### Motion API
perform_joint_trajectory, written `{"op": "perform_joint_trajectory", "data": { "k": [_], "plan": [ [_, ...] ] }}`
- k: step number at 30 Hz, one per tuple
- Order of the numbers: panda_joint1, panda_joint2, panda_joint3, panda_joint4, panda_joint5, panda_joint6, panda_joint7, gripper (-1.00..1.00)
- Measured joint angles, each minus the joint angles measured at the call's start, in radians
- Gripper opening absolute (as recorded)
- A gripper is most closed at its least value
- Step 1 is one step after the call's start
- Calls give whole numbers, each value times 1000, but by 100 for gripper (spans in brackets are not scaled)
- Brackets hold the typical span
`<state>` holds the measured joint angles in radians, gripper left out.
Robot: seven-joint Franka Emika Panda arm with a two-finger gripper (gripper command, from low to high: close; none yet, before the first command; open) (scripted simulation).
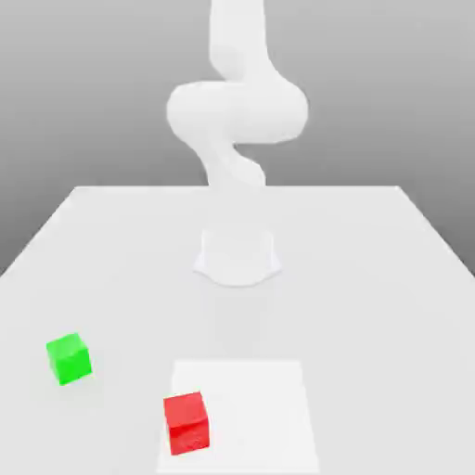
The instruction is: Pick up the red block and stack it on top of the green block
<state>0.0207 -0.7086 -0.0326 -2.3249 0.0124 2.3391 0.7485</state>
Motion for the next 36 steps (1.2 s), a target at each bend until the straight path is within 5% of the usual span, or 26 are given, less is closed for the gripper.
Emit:
{"op": "perform_joint_trajectory", "data": {
  "k": [15,28,29,36],
  "plan": [
    [79,551,-151,-149,87,235,-319,0],
    [9,1014,-117,-213,137,500,-506,0],
    [-2,1045,-103,-209,150,525,-516,-100],
    [-6,1049,-99,-208,147,528,-514,-100]
  ]
}}
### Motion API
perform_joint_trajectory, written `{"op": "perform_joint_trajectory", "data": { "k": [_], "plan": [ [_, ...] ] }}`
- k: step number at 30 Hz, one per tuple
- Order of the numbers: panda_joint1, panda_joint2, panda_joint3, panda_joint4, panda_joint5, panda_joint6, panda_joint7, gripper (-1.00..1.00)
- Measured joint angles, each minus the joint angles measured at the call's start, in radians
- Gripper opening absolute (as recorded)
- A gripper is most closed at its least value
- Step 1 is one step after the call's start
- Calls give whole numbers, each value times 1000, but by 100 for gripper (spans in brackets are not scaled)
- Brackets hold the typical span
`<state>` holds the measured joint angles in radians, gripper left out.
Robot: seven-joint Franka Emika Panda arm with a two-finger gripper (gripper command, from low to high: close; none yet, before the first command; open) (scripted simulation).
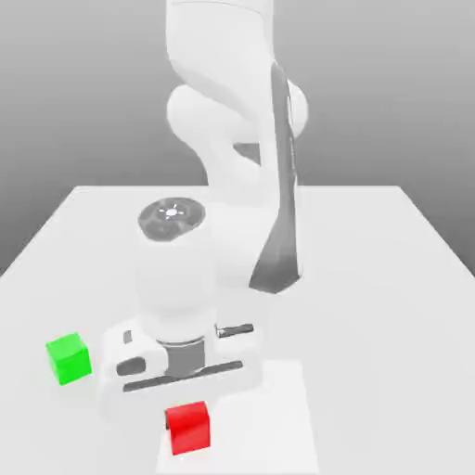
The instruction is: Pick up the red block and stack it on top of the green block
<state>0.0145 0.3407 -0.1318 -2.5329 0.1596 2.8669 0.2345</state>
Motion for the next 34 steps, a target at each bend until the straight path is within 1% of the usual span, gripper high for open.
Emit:
{"op": "perform_joint_trajectory", "data": {
  "k": [5,6,15,25,27,31,32,34],
  "plan": [
    [25,-156,-43,-26,-78,-128,57,-100],
    [16,-179,-50,-32,-86,-145,37,-100],
    [-161,-283,-140,-98,-108,-185,-375,-100],
    [-358,-389,-234,-170,-194,-211,-799,-100],
    [-360,-345,-232,-173,-159,-167,-855,-100],
    [-382,-203,-179,-167,-20,-41,-966,-100],
    [-390,-185,-168,-165,0,-25,-980,100],
    [-390,-185,-168,-165,0,-25,-980,100]
  ]
}}
